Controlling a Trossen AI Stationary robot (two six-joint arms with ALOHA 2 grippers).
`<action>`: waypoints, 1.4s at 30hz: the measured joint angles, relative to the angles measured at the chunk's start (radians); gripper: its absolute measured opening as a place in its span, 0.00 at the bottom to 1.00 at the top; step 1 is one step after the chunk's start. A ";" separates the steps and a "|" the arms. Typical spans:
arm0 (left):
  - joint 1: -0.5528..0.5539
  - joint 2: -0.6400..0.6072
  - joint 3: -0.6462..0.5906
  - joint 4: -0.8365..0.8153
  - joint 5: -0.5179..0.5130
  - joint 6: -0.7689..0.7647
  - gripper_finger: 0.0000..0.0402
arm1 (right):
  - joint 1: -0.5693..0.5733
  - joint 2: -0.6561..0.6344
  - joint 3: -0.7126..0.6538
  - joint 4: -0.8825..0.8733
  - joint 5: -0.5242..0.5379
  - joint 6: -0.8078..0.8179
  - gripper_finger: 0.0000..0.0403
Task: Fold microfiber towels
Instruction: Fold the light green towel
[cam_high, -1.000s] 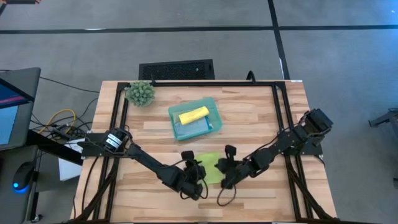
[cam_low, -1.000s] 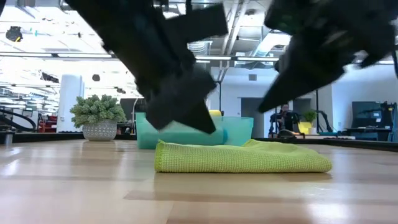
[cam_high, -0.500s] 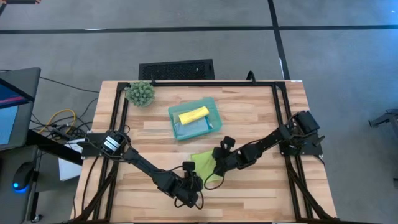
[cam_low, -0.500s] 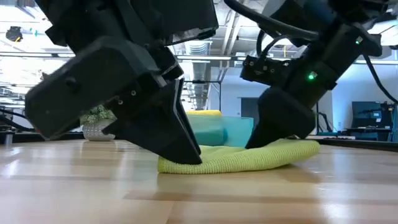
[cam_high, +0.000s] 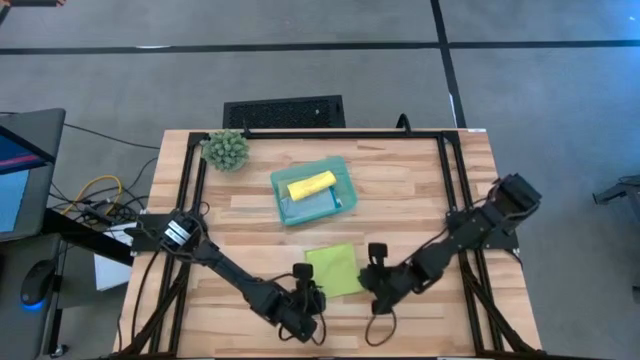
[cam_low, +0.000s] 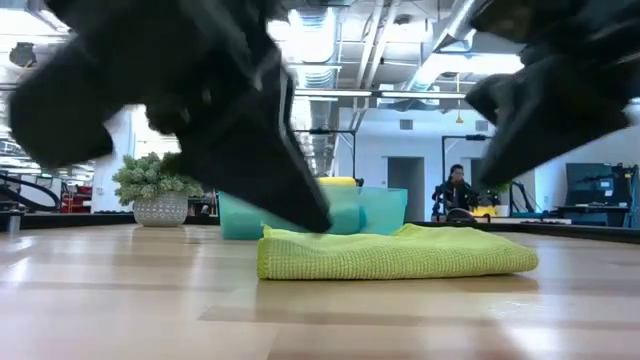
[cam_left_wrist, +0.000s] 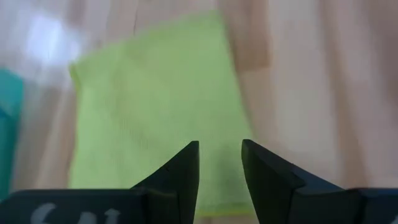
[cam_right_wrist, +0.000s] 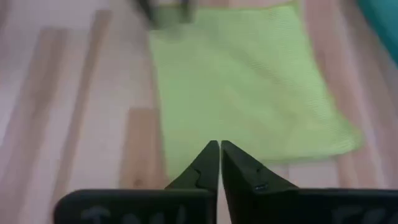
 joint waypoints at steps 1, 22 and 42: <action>0.011 0.000 -0.011 -0.003 0.015 -0.022 0.28 | 0.014 0.001 0.000 -0.001 0.001 0.000 0.10; -0.016 0.007 0.030 0.049 0.018 0.133 0.28 | 0.030 0.144 0.001 0.145 -0.129 -0.270 0.49; -0.005 0.003 -0.084 0.109 0.148 0.115 0.31 | 0.007 0.145 0.001 0.100 -0.124 -0.253 0.14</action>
